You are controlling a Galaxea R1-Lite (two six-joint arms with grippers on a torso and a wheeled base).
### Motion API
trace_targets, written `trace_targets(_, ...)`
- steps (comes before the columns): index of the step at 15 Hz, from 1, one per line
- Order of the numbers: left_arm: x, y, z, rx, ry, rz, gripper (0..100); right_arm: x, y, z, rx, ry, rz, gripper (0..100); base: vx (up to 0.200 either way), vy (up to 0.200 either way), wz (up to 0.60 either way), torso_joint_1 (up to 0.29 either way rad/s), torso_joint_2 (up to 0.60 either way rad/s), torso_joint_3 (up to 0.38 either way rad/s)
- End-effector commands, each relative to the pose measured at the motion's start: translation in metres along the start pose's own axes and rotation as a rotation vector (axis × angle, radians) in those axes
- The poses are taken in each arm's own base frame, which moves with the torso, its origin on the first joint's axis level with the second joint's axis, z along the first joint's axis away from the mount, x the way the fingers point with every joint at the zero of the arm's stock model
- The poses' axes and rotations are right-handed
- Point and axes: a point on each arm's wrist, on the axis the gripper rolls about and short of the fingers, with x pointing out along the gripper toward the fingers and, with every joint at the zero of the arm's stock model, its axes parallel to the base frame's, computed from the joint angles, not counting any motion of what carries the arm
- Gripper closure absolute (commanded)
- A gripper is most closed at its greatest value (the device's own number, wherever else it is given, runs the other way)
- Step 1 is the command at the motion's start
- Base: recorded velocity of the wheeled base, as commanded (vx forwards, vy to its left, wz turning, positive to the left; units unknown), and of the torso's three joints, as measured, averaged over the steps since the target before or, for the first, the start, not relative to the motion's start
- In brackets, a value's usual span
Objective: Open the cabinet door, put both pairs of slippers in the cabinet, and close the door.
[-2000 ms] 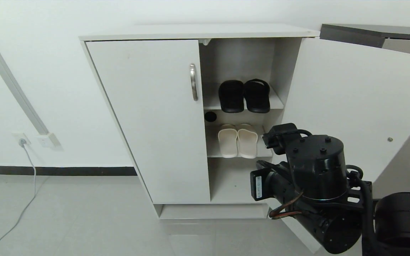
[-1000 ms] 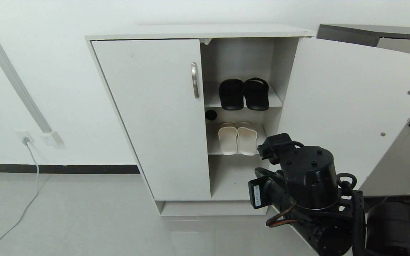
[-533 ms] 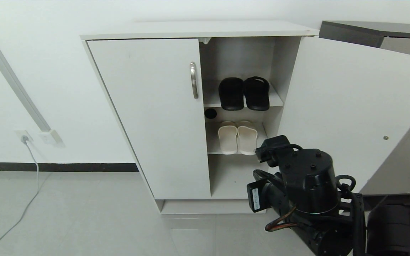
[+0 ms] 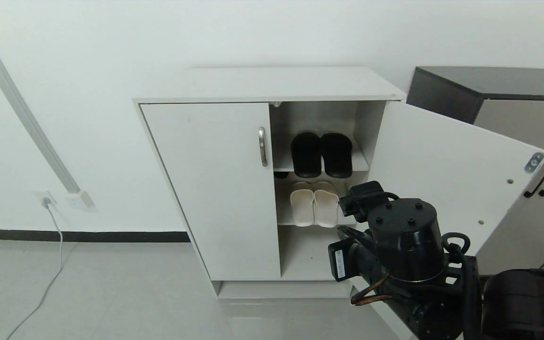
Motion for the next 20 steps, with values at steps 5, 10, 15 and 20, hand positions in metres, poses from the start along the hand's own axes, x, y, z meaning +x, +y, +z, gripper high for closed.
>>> trace_targets(5, 0.0000, 0.0000, 0.0001, 0.000, -0.001, 0.001, 100, 0.0009, 0.0003, -0.0012, -0.002, 0.004, -0.001, 100, 0.000, 0.000, 0.00, 0.150, -0.47, -0.329)
trace_targets(10, 0.0000, 0.0000, 0.0001, 0.000, -0.001, 0.001, 100, 0.0011, 0.0002, -0.0025, -0.005, 0.007, -0.002, 100, 0.000, 0.000, 0.00, 0.180, -0.49, -0.319)
trace_targets(15, 0.0000, 0.0000, 0.0001, 0.000, -0.001, -0.001, 100, 0.0010, 0.0001, -0.0032, -0.006, 0.008, -0.002, 100, 0.000, 0.000, 0.00, 0.212, -0.52, -0.317)
trace_targets(20, 0.0000, 0.0000, 0.0001, 0.000, -0.001, 0.001, 100, 0.0010, 0.0000, -0.0033, -0.007, 0.010, -0.002, 100, 0.000, 0.000, 0.00, 0.238, -0.56, -0.326)
